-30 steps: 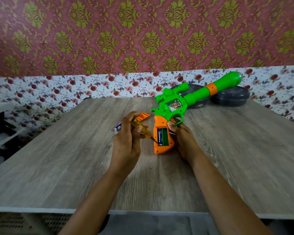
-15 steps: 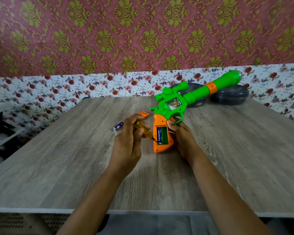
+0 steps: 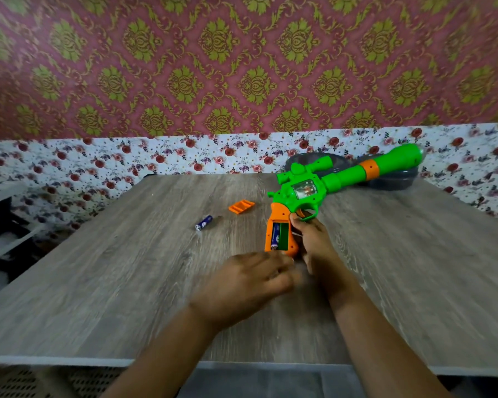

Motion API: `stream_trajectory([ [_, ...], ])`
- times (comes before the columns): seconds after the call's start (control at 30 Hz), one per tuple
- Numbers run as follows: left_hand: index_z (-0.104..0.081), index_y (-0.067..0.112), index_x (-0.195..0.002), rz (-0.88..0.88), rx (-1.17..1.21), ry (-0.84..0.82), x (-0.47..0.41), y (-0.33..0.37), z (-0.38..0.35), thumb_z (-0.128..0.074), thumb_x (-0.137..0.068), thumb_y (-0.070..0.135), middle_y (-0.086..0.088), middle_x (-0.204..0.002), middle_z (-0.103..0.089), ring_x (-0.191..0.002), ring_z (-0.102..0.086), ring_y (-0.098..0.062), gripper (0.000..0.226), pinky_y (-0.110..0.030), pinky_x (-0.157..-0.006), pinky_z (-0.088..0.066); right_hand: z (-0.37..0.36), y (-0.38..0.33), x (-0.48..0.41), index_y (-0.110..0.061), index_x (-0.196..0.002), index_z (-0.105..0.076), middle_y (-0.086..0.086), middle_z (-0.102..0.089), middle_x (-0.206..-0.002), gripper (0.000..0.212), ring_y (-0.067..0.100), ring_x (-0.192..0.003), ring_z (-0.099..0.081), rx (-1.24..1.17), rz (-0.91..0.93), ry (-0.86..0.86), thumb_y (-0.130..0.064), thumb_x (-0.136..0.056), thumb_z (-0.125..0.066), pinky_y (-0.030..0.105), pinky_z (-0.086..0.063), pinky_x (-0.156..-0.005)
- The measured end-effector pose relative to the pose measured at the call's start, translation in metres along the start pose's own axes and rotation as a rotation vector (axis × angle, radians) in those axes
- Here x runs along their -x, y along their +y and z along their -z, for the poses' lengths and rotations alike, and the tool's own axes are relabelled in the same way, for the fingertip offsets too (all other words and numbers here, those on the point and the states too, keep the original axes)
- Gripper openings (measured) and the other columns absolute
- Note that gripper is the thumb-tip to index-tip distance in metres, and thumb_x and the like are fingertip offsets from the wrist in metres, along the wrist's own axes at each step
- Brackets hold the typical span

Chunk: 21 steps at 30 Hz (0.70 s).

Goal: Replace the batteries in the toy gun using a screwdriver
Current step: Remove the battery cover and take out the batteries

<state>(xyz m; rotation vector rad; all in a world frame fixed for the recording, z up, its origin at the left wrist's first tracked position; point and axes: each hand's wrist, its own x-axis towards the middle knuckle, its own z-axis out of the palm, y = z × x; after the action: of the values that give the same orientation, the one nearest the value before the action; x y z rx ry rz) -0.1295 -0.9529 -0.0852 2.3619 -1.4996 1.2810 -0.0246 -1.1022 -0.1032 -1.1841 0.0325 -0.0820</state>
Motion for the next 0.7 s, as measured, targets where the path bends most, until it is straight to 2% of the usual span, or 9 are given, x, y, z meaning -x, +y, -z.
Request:
stream_trajectory([
  [0.1, -0.047, 0.021, -0.108, -0.120, -0.077, -0.039, 0.000, 0.006, -0.001, -0.059, -0.087, 0.017, -0.006, -0.096, -0.071, -0.090, -0.068, -0.020, 0.025, -0.029, -0.060, -0.055, -0.001, 0.000, -0.003, -0.015, -0.084, -0.062, 0.012, -0.064, -0.090, 0.013, 0.023, -0.079, -0.062, 0.013, -0.019, 0.033, -0.009, -0.092, -0.053, 0.042, -0.052, -0.079],
  [0.2, -0.049, 0.019, -0.102, -0.073, -0.075, 0.045, 0.000, 0.004, -0.002, -0.060, -0.087, 0.017, -0.006, -0.097, -0.072, -0.092, -0.068, -0.020, 0.019, -0.030, -0.066, -0.056, 0.000, 0.000, -0.003, -0.010, -0.092, -0.063, 0.015, -0.064, -0.094, 0.009, 0.023, -0.080, -0.062, -0.023, -0.049, 0.032, -0.011, -0.092, -0.054, 0.039, -0.052, -0.077],
  [0.27, -0.049, 0.017, -0.099, 0.083, 0.010, 0.175, 0.001, 0.000, -0.002, -0.058, -0.087, 0.012, -0.009, -0.098, -0.072, -0.094, -0.067, -0.019, 0.016, -0.031, -0.070, -0.056, 0.001, 0.001, -0.003, -0.005, -0.109, -0.061, 0.019, -0.064, -0.104, 0.020, 0.026, -0.086, -0.062, -0.062, -0.065, 0.025, -0.013, -0.092, -0.054, 0.042, -0.052, -0.080],
  [0.33, -0.047, 0.015, -0.102, 0.301, 0.117, 0.357, 0.002, -0.003, -0.002, -0.051, -0.090, 0.012, -0.013, -0.095, -0.070, -0.089, -0.065, -0.018, 0.013, -0.032, -0.069, -0.055, 0.004, 0.000, -0.004, -0.005, -0.115, -0.059, 0.017, -0.065, -0.106, 0.026, 0.026, -0.090, -0.063, -0.100, -0.066, 0.008, -0.015, -0.092, -0.052, 0.040, -0.053, -0.080],
  [0.43, -0.041, 0.015, -0.106, 0.553, 0.214, 0.516, 0.002, -0.007, 0.000, -0.046, -0.091, 0.013, -0.006, -0.088, -0.060, -0.068, -0.054, -0.015, 0.016, -0.030, -0.059, -0.045, 0.004, -0.001, -0.003, -0.011, -0.110, -0.059, 0.008, -0.066, -0.095, 0.020, 0.019, -0.082, -0.064, -0.135, -0.076, -0.019, -0.015, -0.093, -0.051, 0.029, -0.058, -0.062],
  [0.5, -0.042, 0.016, -0.105, 0.629, 0.192, 0.489, 0.002, -0.007, -0.001, -0.042, -0.090, 0.014, 0.003, -0.081, -0.050, -0.060, -0.042, -0.008, 0.016, -0.029, -0.052, -0.037, 0.003, -0.002, -0.003, -0.012, -0.107, -0.060, 0.007, -0.066, -0.091, 0.017, 0.017, -0.077, -0.064, -0.103, -0.091, -0.025, -0.016, -0.093, -0.051, 0.027, -0.057, -0.055],
  [0.53, -0.044, 0.018, -0.105, 0.662, 0.161, 0.447, 0.003, -0.007, -0.002, -0.043, -0.089, 0.017, 0.006, -0.077, -0.049, -0.058, -0.040, -0.006, 0.016, -0.028, -0.049, -0.037, 0.002, -0.001, -0.001, -0.013, -0.102, -0.061, 0.008, -0.066, -0.090, 0.014, 0.017, -0.075, -0.065, -0.074, -0.087, -0.036, -0.016, -0.093, -0.052, 0.030, -0.057, -0.058],
  [0.6, -0.050, 0.023, -0.103, 0.738, 0.125, 0.330, 0.005, -0.010, -0.005, -0.049, -0.088, 0.031, 0.011, -0.076, -0.054, -0.060, -0.047, -0.002, 0.017, -0.025, -0.049, -0.043, 0.000, -0.001, 0.002, -0.015, -0.096, -0.063, 0.010, -0.067, -0.092, 0.010, 0.022, -0.078, -0.065, -0.018, -0.056, -0.069, -0.014, -0.092, -0.054, 0.041, -0.056, -0.072],
  [0.7, -0.064, 0.023, -0.098, 0.845, 0.194, 0.164, 0.008, -0.018, -0.010, -0.052, -0.082, 0.054, 0.010, -0.093, -0.064, -0.073, -0.061, -0.003, 0.036, -0.030, -0.060, -0.053, -0.003, 0.000, 0.007, -0.017, -0.098, -0.066, 0.011, -0.068, -0.102, 0.013, 0.027, -0.095, -0.064, 0.104, 0.013, -0.114, -0.014, -0.090, -0.057, 0.049, -0.050, -0.091],
])
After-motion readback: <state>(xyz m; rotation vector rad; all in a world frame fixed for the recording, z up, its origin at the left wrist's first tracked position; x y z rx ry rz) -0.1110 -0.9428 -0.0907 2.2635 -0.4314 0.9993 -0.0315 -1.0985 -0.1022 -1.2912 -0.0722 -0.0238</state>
